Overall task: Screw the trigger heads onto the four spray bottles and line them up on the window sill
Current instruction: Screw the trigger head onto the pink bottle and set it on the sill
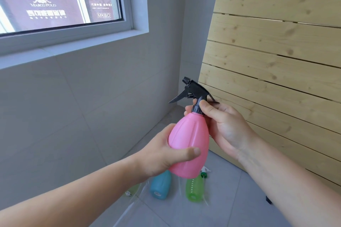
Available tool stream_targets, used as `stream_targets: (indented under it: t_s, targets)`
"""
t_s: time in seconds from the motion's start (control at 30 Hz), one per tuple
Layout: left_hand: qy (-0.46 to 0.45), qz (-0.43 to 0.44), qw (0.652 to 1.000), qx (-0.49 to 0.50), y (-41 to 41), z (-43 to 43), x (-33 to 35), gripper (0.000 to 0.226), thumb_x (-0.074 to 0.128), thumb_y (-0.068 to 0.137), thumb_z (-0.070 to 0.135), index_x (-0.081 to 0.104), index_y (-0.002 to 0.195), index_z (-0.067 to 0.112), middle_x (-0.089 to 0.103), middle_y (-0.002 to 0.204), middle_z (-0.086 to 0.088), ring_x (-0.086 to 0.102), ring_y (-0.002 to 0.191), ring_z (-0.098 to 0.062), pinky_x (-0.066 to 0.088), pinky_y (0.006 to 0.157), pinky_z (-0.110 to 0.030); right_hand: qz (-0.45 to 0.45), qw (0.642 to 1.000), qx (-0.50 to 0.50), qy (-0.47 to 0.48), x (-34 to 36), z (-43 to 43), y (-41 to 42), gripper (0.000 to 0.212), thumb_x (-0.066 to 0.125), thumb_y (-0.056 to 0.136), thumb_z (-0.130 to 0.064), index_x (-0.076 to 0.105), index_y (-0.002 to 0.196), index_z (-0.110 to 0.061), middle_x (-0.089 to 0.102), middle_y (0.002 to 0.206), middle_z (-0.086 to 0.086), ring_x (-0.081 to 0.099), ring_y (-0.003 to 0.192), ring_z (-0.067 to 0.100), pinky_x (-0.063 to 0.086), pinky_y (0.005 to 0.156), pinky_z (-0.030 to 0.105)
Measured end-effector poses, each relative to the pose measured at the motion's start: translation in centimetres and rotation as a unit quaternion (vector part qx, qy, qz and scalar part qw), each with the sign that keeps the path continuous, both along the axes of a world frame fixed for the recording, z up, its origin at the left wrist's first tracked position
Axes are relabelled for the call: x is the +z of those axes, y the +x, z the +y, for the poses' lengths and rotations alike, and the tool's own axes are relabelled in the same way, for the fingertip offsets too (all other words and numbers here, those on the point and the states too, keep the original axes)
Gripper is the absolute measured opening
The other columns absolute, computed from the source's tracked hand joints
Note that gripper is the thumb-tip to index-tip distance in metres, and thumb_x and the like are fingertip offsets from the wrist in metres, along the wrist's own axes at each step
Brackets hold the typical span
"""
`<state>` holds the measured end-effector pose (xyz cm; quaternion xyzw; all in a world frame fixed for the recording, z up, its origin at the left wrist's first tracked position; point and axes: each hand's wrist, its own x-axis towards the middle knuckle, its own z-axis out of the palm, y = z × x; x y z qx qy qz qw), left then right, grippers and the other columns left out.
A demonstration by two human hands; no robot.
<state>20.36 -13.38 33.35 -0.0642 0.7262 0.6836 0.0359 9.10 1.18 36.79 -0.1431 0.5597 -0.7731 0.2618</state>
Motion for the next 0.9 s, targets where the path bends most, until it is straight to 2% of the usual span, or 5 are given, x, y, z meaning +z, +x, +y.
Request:
stream_targets:
  t_s: [0.23, 0.43, 0.57, 0.77, 0.9]
  targets:
    - [-0.075, 0.004, 0.995, 0.062, -0.6, 0.0, -0.1, 0.083, 0.084, 0.049, 0.05, 0.054, 0.124, 0.031, 0.069, 0.113, 0.006, 0.071, 0.097, -0.009, 0.062, 0.076, -0.025, 0.018, 0.998, -0.049, 0.019, -0.3, -1.0, 0.0, 0.009, 0.061, 0.097, -0.018, 0.066, 0.101, -0.011, 0.08, 0.09, 0.008, 0.074, 0.086, 0.02, 0.057, 0.071, 0.029]
    - [-0.07, -0.002, 0.99, 0.124, -0.8, -2.1, 0.3, 0.07, 0.091, 0.066, 0.043, 0.054, 0.125, 0.033, 0.068, 0.114, 0.004, 0.071, 0.097, -0.016, 0.06, 0.062, -0.025, 0.056, 0.995, -0.025, 0.076, -0.5, -1.7, -0.3, 0.023, 0.064, 0.095, -0.031, 0.069, 0.113, -0.018, 0.079, 0.106, 0.007, 0.071, 0.093, 0.02, 0.053, 0.091, 0.04]
    - [-0.046, 0.041, 0.972, 0.227, -1.5, -4.9, 2.0, 0.064, 0.077, 0.083, 0.053, 0.047, 0.135, 0.032, 0.065, 0.123, 0.009, 0.067, 0.11, -0.01, 0.062, 0.086, -0.034, 0.131, 0.98, 0.04, 0.141, -1.0, -3.7, 0.6, 0.036, 0.06, 0.097, -0.034, 0.059, 0.133, -0.034, 0.077, 0.116, -0.009, 0.071, 0.111, 0.01, 0.055, 0.098, 0.04]
    - [-0.022, 0.091, 0.97, 0.224, -2.9, -9.7, 5.7, 0.041, 0.046, 0.104, 0.042, 0.036, 0.143, 0.038, 0.056, 0.134, 0.019, 0.055, 0.113, 0.01, 0.048, 0.072, -0.007, 0.25, 0.955, 0.068, 0.146, 1.4, -10.0, -0.9, 0.05, 0.063, 0.097, -0.024, 0.049, 0.133, -0.055, 0.069, 0.131, -0.016, 0.068, 0.114, 0.003, 0.055, 0.1, 0.037]
    - [-0.074, 0.129, 0.96, 0.239, -5.2, -15.0, 10.1, 0.047, 0.053, 0.104, 0.03, 0.036, 0.148, 0.032, 0.059, 0.134, 0.01, 0.059, 0.106, 0.007, 0.05, 0.07, -0.006, 0.312, 0.938, 0.061, 0.137, 5.3, -15.5, -4.3, 0.061, 0.066, 0.094, -0.018, 0.045, 0.147, -0.041, 0.067, 0.131, -0.009, 0.069, 0.113, 0.009, 0.053, 0.104, 0.039]
